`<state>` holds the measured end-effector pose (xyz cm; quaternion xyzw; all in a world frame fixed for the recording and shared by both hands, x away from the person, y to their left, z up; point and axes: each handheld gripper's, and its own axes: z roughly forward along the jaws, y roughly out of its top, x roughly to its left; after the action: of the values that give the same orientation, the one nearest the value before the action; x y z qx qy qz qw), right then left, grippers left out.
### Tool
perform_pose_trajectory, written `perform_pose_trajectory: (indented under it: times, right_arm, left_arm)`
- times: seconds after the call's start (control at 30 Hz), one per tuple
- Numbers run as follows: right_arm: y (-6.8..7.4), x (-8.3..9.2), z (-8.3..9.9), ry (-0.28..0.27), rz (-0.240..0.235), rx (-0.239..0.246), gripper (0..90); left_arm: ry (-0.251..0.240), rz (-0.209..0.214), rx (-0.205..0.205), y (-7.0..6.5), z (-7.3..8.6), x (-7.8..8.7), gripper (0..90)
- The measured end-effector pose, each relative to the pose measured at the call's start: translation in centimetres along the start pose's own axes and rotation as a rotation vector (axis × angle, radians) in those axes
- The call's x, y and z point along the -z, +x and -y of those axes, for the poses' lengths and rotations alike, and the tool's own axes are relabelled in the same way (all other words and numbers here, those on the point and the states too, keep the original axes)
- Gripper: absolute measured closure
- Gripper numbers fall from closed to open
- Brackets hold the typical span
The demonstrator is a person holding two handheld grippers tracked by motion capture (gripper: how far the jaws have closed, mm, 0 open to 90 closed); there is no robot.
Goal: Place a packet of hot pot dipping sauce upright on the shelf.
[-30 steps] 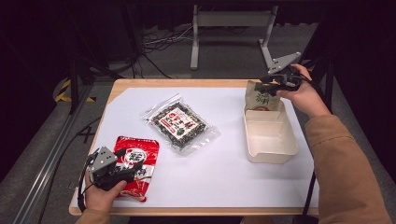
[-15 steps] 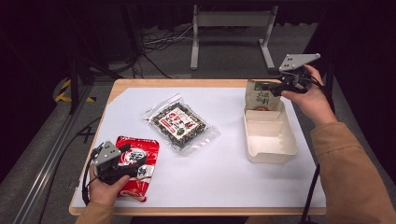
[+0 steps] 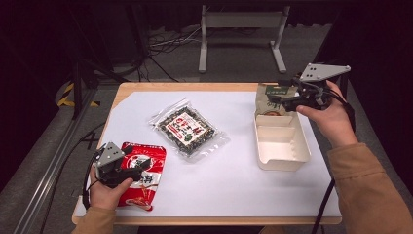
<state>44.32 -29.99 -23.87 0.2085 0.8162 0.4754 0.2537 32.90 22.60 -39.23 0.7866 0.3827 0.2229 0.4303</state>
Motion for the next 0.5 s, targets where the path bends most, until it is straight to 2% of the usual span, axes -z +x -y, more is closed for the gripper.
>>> perform_pose_trajectory:
  times: [0.13, 0.33, 0.4, 0.43, 0.5]
  right_arm:
    - [0.9, 0.2, 0.2, 0.0, -0.001, -0.011, 33.4]
    - [2.5, 0.6, 0.7, -0.02, -0.023, -0.071, 32.1]
    - [2.9, 0.8, 1.0, -0.014, -0.02, -0.113, 32.6]
    - [3.2, 0.8, 1.3, 0.004, -0.016, -0.157, 32.7]
    - [3.6, 0.8, 1.7, 0.008, -0.016, -0.194, 33.0]
  left_arm:
    - [0.026, -0.003, -0.026, 0.1, -0.2, 0.1, 21.8]
    - [0.049, 0.024, -0.008, 0.8, -0.1, 0.3, 20.8]
    - [0.051, 0.03, -0.01, 1.2, -0.1, 0.4, 20.1]
    - [0.051, 0.028, -0.006, 1.2, -0.1, 0.5, 20.1]
    - [0.068, 0.008, -0.015, 1.3, -0.1, 0.4, 19.6]
